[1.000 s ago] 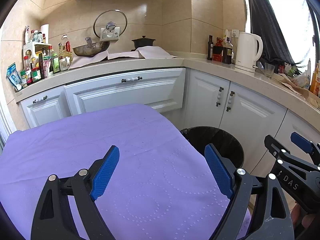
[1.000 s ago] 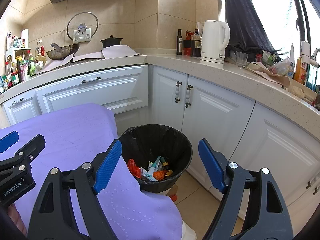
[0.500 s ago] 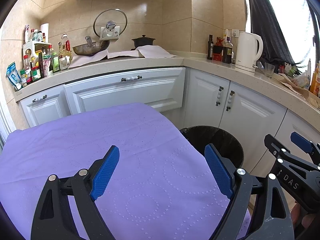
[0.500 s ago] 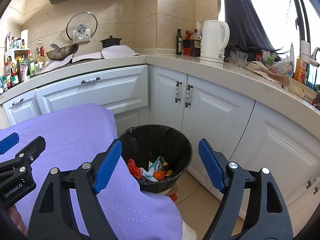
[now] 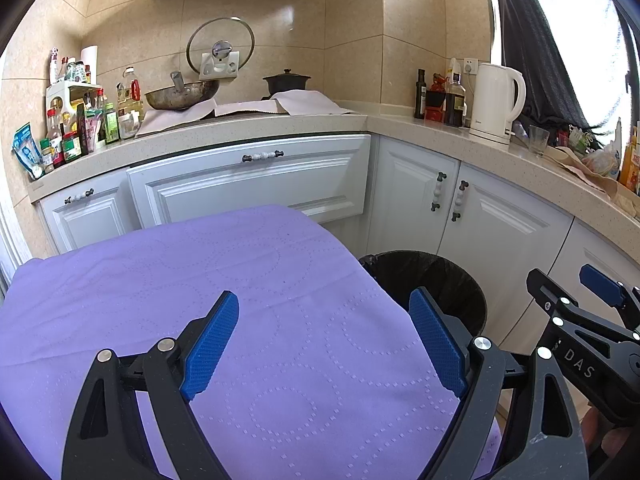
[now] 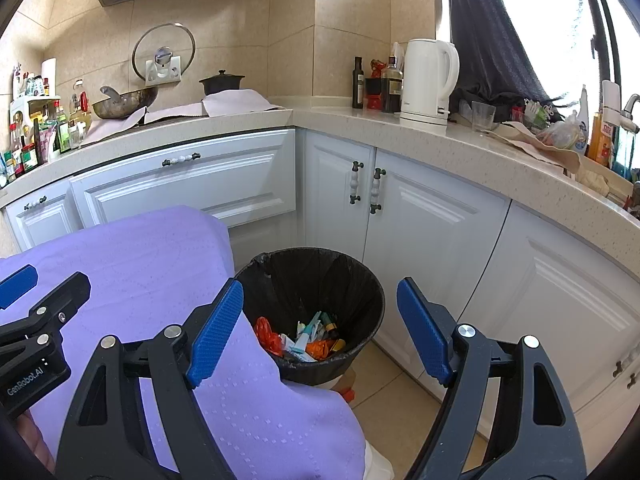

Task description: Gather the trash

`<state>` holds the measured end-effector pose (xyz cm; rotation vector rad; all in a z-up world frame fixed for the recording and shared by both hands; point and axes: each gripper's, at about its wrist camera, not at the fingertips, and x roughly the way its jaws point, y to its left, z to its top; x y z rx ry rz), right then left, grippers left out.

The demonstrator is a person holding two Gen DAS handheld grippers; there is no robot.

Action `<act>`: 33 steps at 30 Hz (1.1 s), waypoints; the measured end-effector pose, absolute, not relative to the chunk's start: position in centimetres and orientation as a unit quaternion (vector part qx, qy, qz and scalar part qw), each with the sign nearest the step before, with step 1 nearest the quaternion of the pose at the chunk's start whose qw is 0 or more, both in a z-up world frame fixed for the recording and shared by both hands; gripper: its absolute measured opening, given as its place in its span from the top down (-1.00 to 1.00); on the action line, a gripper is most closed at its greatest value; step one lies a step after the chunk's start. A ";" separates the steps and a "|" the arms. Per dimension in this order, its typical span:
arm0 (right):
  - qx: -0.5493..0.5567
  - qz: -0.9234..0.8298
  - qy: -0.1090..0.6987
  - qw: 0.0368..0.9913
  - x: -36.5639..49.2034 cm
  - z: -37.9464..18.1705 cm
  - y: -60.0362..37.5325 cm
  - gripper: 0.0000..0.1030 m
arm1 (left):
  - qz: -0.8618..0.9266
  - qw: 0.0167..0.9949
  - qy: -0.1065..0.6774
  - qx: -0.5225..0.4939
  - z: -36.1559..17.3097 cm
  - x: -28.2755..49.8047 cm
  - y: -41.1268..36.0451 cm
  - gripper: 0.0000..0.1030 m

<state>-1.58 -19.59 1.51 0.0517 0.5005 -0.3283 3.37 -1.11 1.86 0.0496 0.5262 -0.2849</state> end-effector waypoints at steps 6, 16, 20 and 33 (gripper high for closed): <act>0.026 -0.161 0.247 0.955 -1.6 1.4 -19.6 -0.50 | -0.141 0.955 0.260 0.024 1.8 3.4 -1.0 -0.64; 0.026 -0.161 0.247 0.955 -1.6 1.4 -19.6 -0.50 | -0.140 0.955 0.260 0.025 1.5 3.2 -1.3 -0.64; 0.026 -0.161 0.248 0.955 -1.6 1.4 -19.6 -0.50 | -0.140 0.955 0.261 0.024 1.4 3.2 -1.3 -0.64; 0.027 -0.162 0.249 0.955 -1.6 1.2 -19.6 -0.50 | -0.141 0.953 0.266 0.021 1.0 3.2 -1.5 -0.64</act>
